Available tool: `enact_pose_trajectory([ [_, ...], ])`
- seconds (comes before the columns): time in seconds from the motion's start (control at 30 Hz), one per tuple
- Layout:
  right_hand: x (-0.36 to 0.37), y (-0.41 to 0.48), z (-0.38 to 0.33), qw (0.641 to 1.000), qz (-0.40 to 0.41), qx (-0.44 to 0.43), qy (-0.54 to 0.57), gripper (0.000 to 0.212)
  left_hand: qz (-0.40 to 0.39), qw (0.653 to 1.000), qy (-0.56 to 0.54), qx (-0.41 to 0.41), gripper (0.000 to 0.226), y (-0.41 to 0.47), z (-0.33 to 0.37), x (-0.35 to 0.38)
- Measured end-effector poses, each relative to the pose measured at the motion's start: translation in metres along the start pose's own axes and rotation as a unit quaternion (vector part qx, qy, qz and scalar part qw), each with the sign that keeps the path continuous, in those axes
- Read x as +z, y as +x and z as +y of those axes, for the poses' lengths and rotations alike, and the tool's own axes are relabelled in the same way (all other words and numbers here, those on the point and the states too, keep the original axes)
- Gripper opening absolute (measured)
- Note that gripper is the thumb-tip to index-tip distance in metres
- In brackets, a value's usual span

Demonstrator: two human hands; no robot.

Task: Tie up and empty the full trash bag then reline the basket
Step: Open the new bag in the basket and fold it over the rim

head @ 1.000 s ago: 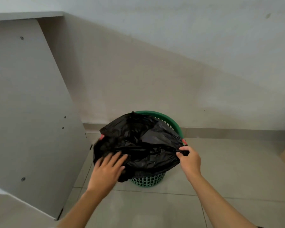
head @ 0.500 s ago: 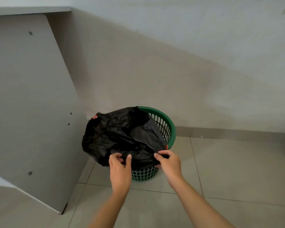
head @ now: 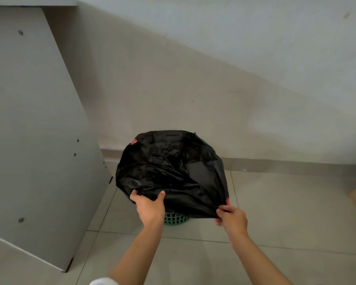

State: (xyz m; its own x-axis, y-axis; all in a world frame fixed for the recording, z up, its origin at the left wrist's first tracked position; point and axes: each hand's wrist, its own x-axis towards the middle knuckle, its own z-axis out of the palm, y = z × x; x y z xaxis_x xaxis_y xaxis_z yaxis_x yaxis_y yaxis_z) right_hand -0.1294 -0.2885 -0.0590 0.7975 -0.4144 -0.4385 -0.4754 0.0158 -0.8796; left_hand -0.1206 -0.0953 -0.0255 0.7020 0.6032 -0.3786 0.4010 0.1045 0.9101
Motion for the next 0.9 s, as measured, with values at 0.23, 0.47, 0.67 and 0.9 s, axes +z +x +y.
enact_pose_trajectory([
  [0.23, 0.000, -0.013, -0.016, 0.985, 0.044, -0.121, -0.112, 0.013, -0.014, 0.998, 0.063, 0.001, 0.080, 0.042, 0.027, -0.023],
  [0.47, 0.025, -0.008, -0.044, 0.980, 0.013, -0.184, -0.077, 0.039, -0.015, 0.999, -0.051, 0.004, 0.080, 0.012, 0.000, -0.002],
  [0.67, 0.021, 0.013, -0.043, 0.976, 0.107, -0.144, -0.128, 0.031, 0.008, 0.999, -0.023, -0.027, 0.062, 0.003, -0.007, 0.010],
  [0.9, 0.003, 0.013, -0.023, 0.990, -0.123, 0.072, -0.015, 0.013, 0.042, 0.999, -0.016, 0.021, 0.053, 0.053, 0.018, -0.044],
])
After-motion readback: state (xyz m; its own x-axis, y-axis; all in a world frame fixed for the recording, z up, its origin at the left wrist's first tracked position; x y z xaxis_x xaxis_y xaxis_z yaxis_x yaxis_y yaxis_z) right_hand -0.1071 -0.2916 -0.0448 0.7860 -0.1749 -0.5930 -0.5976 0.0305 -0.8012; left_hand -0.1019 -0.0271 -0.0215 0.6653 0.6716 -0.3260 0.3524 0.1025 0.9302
